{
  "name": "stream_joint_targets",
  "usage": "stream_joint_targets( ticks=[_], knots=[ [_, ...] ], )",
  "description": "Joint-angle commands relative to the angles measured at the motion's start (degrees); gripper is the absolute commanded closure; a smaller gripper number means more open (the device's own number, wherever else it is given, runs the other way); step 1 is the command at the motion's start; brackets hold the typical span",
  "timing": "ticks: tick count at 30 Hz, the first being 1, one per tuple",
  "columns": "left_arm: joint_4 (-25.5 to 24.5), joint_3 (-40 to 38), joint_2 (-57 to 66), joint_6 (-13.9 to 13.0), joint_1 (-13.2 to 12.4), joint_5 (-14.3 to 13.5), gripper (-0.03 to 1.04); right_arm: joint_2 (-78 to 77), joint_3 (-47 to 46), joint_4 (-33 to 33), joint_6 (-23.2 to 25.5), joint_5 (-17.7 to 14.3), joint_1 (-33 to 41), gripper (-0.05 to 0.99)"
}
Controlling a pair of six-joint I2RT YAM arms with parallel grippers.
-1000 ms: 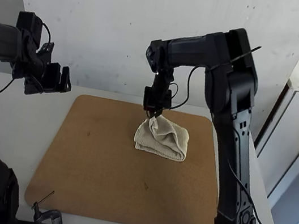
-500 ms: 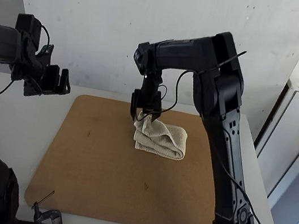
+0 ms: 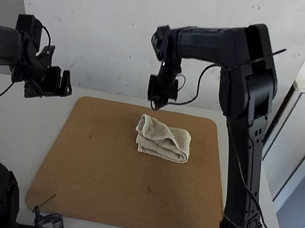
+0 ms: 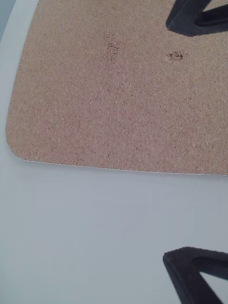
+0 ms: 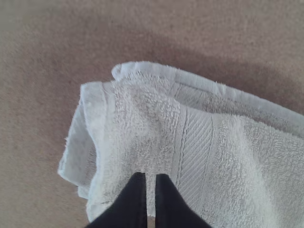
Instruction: Fold the towel.
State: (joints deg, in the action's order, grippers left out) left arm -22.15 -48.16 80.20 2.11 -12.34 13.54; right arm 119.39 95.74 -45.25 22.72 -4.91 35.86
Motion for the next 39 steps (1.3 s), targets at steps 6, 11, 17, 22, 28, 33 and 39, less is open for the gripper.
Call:
stream_joint_targets(
  ticks=[6, 11, 17, 22, 28, 33, 39],
  knots=[
    [0.8, 1.1, -1.5, -0.7, 0.5, 1.0, 0.0, 4.7, 0.4, 0.6, 0.2, -1.1, 3.8, 0.92],
    [0.8, 1.2, -1.6, -0.7, 0.6, 1.0, 0.0, 6.9, 1.6, 0.6, 0.2, -1.3, 4.6, 0.92],
    [0.8, 1.2, -2.0, -1.0, 0.6, 1.0, 0.0, 8.6, 1.6, 2.5, 0.2, -1.8, 5.3, 0.92],
    [0.8, 1.2, -2.1, -1.0, 0.4, 2.0, 0.0, 11.2, 2.8, 4.0, 0.2, -2.8, 7.0, 0.92],
    [0.8, 1.1, -2.0, -1.0, 0.1, 1.9, 0.0, 12.5, 4.6, 4.0, 0.2, -2.7, 8.7, 0.92],
    [0.8, 1.2, -2.0, -1.0, 0.1, 1.9, 0.0, 12.9, 5.6, 4.0, 0.5, -2.7, 9.2, 0.92],
    [0.9, 1.3, -1.9, -1.0, 0.2, 2.0, 0.0, 12.7, 5.7, 4.0, 0.5, -2.4, 8.5, 0.92]
  ],
)
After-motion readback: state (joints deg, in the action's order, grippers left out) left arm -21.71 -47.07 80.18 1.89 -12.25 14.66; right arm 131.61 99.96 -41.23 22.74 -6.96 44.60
